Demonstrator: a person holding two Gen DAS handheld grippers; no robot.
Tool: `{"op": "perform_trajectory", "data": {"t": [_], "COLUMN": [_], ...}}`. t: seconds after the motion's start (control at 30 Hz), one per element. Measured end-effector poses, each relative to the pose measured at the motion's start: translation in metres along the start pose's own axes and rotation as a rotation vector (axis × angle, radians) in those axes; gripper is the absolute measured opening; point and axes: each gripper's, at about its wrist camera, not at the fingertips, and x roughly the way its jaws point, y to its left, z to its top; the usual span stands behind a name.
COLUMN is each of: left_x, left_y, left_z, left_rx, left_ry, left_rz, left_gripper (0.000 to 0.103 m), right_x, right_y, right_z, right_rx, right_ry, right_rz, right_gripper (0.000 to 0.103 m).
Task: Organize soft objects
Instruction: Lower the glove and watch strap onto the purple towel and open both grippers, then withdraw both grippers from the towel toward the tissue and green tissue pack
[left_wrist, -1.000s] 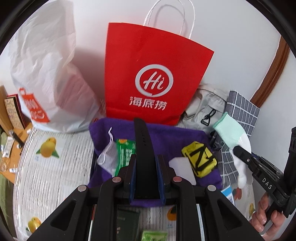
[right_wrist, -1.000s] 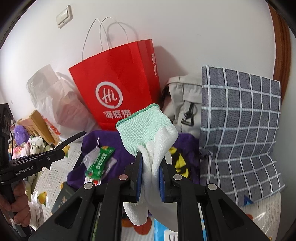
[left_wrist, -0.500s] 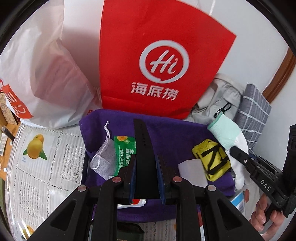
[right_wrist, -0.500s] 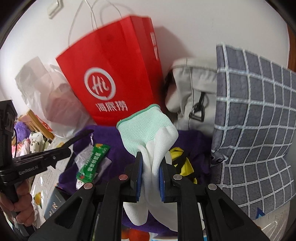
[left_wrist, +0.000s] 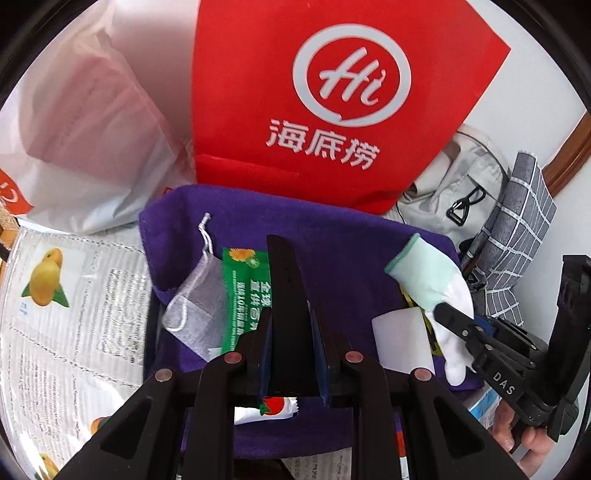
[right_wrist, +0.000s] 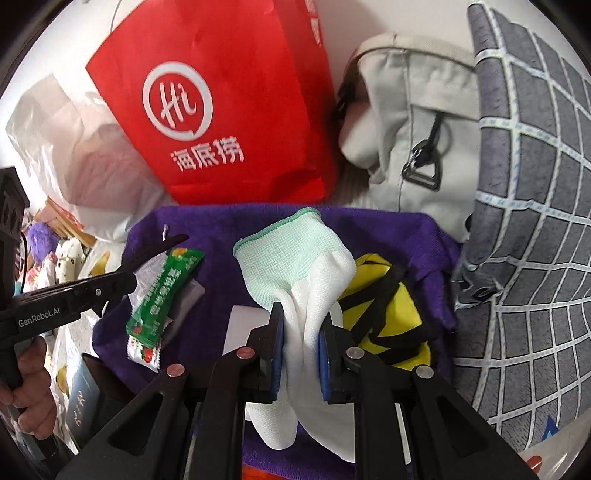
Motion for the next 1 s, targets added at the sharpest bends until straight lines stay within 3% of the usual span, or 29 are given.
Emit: {"op": "perform_trajectory", "data": {"t": [0.33,0.43,0.47,0.57,0.8,1.0], "left_x": [0.023,0.024,0.024,0.024,-0.011,-0.051], "left_y": [-0.005,-0.005,-0.004,-0.004,-0.010,-0.016], "left_z": [-0.006,-0.007,-0.007,-0.007,-0.009,-0.028], "left_rx": [0.020,0.017,0.018,0.008,0.028,0.047], "left_ry": [0.093,0.099,0.101,0.107,0.039,0.000], "left_rz": [0.037,0.038,0.040,0.035,0.046,0.036], "left_gripper": [0.019,0.020,0.022,0.037,0.042,0.044], "right_x": [0.012,0.014,0.012,0.003,-0.031,-0.072], "right_y": [-0.001,0.002,0.002,0.002,0.011,0.026], "right_z": [-0.003,-0.001,-0.001,0.000,0.001,-0.029], "right_rx": [0.001,-0.001,-0.001,-0.005,-0.029,-0.061], "right_ry": [0.051,0.052,0.049,0.025,-0.038,-0.066], "right_rz": [-0.006,0.009,0.011,0.019,-0.028,0.007], "right_gripper": [0.021,0.032,0.041,0.051,0.055,0.056]}}
